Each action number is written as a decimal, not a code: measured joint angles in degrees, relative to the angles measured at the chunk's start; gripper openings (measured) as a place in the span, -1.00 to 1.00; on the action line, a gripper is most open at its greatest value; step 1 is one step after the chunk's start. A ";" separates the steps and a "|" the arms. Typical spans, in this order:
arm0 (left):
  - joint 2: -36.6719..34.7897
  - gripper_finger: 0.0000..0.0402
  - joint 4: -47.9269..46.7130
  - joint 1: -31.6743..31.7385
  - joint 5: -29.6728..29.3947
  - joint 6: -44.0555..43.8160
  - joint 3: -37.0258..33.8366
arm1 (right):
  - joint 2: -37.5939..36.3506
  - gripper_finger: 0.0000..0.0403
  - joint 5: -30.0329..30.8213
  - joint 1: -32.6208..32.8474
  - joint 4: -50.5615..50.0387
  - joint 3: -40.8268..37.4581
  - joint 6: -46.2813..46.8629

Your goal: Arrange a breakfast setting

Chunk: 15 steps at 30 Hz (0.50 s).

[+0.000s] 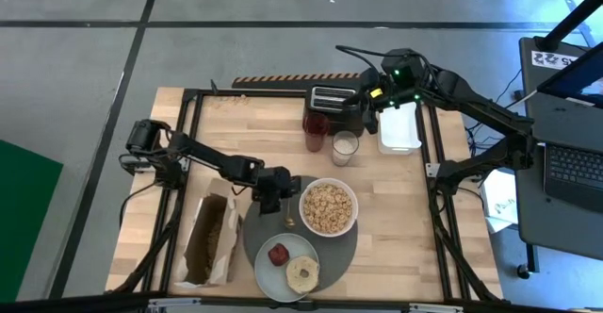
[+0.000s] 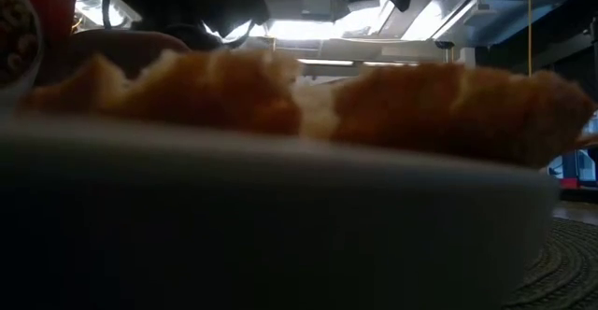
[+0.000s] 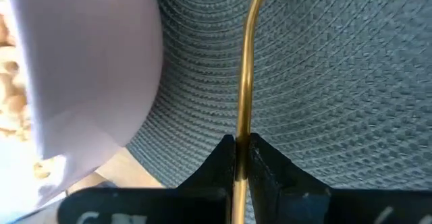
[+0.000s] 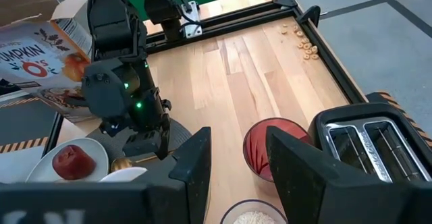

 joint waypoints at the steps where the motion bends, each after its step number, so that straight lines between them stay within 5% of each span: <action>1: 0.26 -0.94 0.20 0.00 -0.21 0.09 0.00 | 0.00 -0.29 0.00 0.00 -0.19 0.00 0.00; 15: 0.53 -0.77 3.03 0.02 0.84 0.39 0.00 | 0.00 -0.29 -0.13 0.00 -2.37 0.00 0.07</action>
